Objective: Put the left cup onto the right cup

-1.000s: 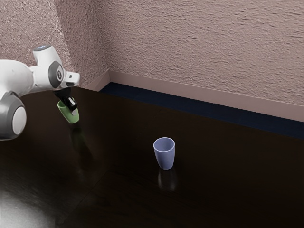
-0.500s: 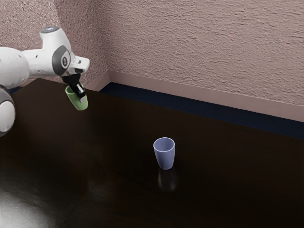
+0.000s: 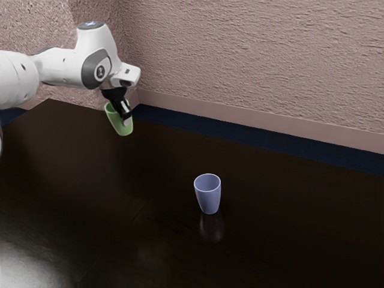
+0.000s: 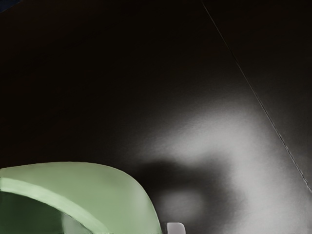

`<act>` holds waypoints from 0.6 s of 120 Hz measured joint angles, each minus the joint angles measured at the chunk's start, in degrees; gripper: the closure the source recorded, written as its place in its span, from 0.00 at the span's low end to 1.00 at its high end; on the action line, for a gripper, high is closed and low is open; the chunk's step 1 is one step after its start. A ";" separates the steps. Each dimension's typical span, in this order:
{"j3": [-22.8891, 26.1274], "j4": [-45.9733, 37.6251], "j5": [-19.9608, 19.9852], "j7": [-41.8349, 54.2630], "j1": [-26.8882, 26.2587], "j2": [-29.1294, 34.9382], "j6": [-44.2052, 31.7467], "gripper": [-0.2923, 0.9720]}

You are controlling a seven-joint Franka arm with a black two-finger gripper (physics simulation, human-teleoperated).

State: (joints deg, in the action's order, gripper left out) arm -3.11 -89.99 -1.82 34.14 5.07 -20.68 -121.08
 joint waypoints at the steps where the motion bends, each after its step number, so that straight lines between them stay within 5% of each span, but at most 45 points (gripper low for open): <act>1: 0.20 -0.11 -0.16 -0.23 0.02 0.16 0.06 0.85; 72: 11.34 -3.15 -7.35 -15.79 0.04 5.18 4.22 0.85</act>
State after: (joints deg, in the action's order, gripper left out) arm 8.23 -93.14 -9.17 18.35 5.10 -15.50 -116.85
